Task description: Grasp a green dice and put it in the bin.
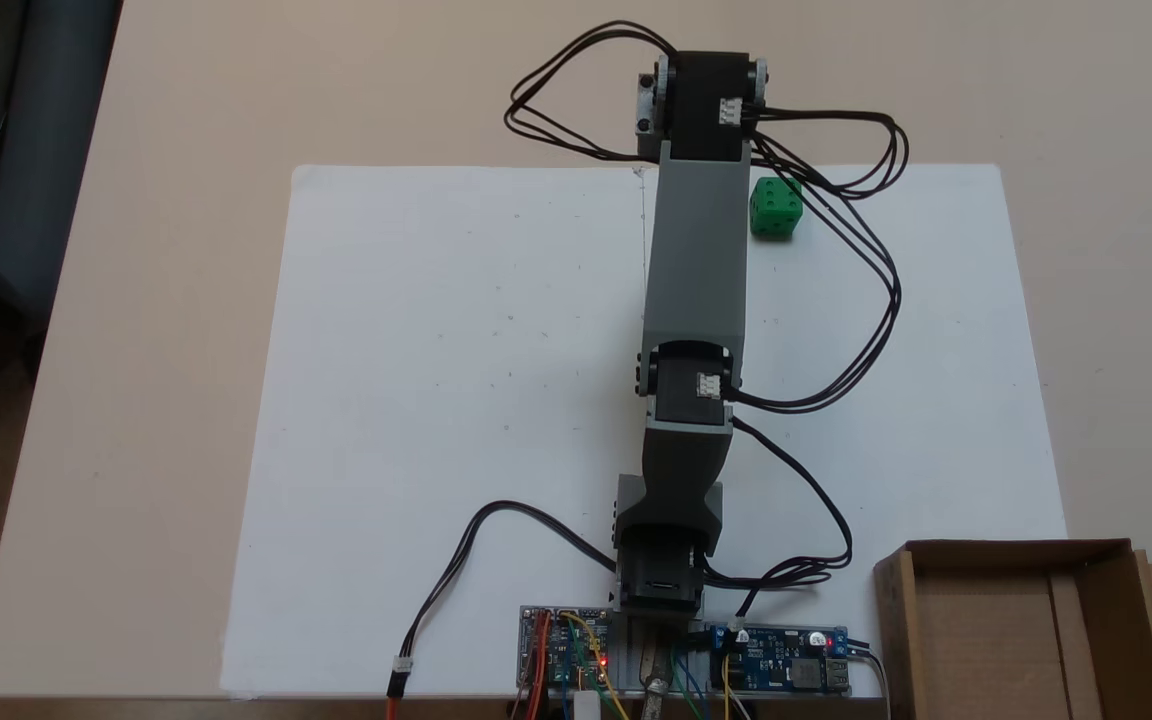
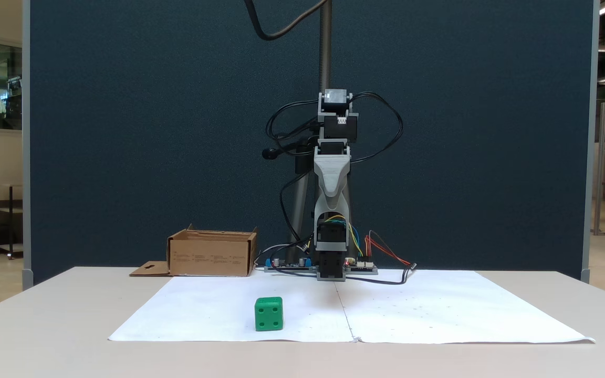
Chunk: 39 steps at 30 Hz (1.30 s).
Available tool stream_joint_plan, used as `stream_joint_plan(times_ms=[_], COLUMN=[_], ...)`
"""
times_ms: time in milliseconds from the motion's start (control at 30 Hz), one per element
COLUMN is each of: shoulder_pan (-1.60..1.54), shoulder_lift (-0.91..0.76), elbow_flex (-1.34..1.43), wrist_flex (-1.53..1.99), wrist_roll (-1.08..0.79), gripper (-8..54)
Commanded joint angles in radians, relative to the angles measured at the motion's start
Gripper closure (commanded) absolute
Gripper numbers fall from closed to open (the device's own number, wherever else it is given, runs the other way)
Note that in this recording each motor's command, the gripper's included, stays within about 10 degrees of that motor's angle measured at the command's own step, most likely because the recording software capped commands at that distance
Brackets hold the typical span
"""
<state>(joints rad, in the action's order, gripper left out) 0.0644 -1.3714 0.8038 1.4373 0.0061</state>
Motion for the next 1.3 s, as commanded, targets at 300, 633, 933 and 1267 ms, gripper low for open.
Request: stream_joint_plan(times_ms=[300, 633, 933, 1267], shoulder_pan=[0.097, 0.144, 0.245, 0.324], shoulder_lift=[0.066, 0.183, 0.227, 0.239], elbow_flex=[-0.196, -0.293, -0.295, -0.295], wrist_flex=[0.182, 0.188, 0.149, 0.012], wrist_roll=[-0.12, -0.216, -0.256, -0.342], gripper=[1.6, 1.8, 2.5, 2.5])
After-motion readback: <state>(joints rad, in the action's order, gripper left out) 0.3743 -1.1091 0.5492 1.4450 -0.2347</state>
